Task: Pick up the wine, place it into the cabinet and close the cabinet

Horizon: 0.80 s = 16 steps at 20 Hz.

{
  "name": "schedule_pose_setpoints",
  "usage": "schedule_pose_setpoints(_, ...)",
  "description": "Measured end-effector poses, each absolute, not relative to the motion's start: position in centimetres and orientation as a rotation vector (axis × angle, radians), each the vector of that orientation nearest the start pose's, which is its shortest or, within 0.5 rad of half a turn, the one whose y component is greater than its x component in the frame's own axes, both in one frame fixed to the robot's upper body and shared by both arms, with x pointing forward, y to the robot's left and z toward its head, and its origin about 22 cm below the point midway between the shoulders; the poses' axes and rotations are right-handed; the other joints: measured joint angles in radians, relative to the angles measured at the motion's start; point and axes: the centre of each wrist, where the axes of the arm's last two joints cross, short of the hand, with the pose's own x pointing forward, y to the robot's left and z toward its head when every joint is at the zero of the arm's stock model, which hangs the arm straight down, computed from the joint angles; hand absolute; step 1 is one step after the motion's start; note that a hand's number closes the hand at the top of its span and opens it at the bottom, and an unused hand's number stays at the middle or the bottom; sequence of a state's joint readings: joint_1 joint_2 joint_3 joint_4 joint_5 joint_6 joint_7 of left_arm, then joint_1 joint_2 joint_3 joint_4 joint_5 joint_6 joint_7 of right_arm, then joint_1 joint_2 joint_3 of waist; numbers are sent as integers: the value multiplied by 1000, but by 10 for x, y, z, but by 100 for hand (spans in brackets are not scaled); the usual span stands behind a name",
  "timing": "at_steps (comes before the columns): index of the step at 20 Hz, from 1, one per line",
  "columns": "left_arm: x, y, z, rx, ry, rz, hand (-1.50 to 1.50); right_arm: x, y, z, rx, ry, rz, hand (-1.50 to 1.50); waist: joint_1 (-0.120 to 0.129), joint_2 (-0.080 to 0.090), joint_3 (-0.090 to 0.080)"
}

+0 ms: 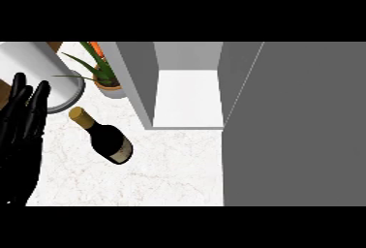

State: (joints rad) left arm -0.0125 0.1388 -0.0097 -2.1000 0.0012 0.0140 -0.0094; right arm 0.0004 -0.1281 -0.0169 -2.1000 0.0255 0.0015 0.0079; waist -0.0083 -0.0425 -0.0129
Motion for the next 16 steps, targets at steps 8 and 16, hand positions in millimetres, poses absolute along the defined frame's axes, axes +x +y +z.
schedule_pose_setpoints(8,243,252,130,364,-2006,236,-150,192,-236,129,2,-2060,142,-150,-15,40,11)
schedule_pose_setpoints(16,293,215,147,285,-1860,541,-150,170,-234,139,191,-1937,199,-150,-13,43,13)
